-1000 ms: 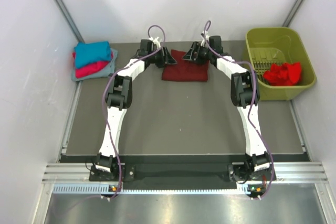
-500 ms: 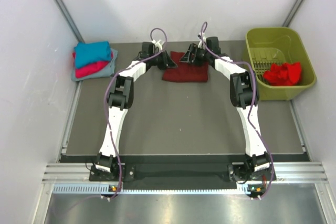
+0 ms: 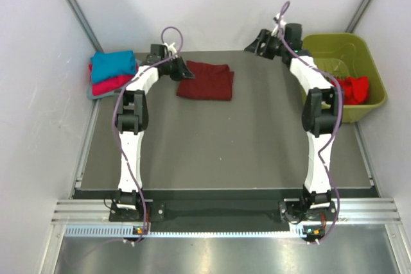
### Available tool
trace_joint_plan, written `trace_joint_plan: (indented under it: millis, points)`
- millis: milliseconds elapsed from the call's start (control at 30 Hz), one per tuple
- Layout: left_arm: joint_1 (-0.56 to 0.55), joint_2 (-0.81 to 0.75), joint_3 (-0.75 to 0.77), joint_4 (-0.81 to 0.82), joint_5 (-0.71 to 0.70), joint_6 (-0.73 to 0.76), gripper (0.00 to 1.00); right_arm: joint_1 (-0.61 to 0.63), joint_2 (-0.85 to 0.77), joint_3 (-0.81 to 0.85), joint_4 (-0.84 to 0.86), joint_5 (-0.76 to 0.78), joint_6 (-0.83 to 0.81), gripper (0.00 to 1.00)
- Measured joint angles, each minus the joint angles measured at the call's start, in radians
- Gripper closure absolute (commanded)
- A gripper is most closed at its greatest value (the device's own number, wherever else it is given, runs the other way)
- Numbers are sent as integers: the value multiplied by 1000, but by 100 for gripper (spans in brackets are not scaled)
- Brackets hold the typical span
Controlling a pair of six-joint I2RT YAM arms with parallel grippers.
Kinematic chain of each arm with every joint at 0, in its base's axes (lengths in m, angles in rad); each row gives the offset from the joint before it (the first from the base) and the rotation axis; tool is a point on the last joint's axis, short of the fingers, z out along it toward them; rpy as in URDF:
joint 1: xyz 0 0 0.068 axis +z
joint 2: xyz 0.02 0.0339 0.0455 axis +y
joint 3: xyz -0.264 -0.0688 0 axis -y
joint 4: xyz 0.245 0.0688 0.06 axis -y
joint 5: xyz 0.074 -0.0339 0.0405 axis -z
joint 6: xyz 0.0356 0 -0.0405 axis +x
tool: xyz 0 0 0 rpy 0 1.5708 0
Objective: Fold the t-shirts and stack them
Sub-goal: Neatly place the folded tshirt to the corner
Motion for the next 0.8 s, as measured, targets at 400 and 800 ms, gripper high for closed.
trace_joint_plan:
  millis: [400,800]
  points:
    - [117,-238,-1,-204,-121,185,100,-18,-83,-126,-37,10,-56,30]
    - [295,-288,58,-312,-192,278,100,-13,-154,-216,-58,11,-85,30]
